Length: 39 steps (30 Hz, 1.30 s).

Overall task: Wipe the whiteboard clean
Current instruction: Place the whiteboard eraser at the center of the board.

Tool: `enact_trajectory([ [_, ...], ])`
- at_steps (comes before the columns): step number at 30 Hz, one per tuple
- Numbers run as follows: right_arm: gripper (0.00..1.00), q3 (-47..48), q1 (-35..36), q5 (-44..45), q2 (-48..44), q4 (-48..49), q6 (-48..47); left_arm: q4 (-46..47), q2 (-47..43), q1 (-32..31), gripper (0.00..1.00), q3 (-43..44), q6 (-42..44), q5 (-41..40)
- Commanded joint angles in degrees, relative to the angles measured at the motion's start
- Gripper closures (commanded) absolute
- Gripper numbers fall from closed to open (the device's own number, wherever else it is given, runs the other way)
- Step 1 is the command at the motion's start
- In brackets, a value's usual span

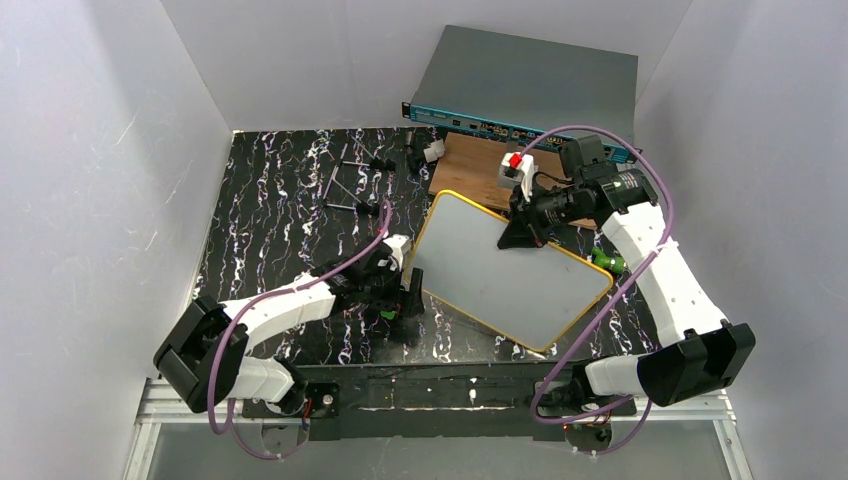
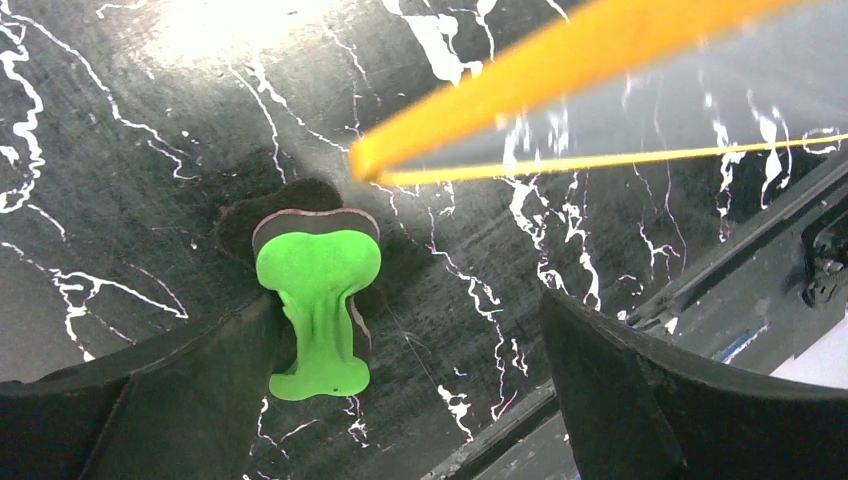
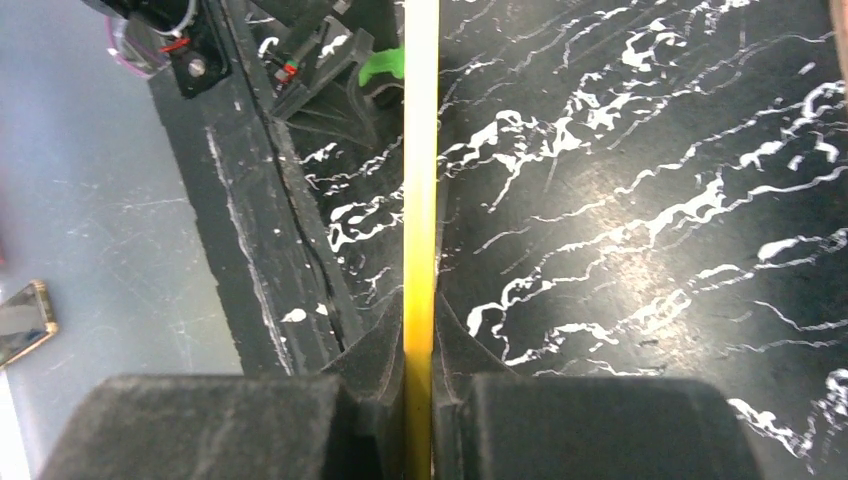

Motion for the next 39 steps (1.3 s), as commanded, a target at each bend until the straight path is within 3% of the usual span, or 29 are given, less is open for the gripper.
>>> enact_trajectory([
  [1,0.99,-1.20,-0.54,-11.18,-1.19,3.62,2.19,1.11,-0.20,0.35,0.02,0.58,3.28,4.18],
  [8,0.99,-3.12,-0.64,-12.65,-0.50,6.46,5.33,4.31,-0.68,0.58,0.02,0.34,5.97,6.51],
  [14,0.99,-4.00,-0.58,-5.92,0.85,9.66,9.06,1.85,-1.72,0.67,0.02,1.30,5.92,2.72],
  [18,0.99,-3.89,-0.64,-4.46,0.91,9.99,9.22,0.40,-6.16,1.18,0.02,-0.20,5.22,-2.79],
  [21,0.99,-2.81,-0.63,-5.20,0.69,7.88,6.84,-0.86,-11.52,2.46,0.02,-0.75,5.89,-2.14],
  [29,0.99,-0.37,-0.55,-11.03,-0.17,1.08,-1.60,3.23,-28.60,4.24,0.02,-0.57,15.34,12.70],
  [34,0.99,1.73,-0.28,-13.04,-0.36,-2.80,-5.79,3.92,-23.13,9.52,0.09,7.13,16.84,27.44],
  [39,0.99,2.13,-0.28,-14.46,-1.54,-5.00,-8.08,8.57,-14.88,10.53,0.13,11.09,16.97,39.98],
])
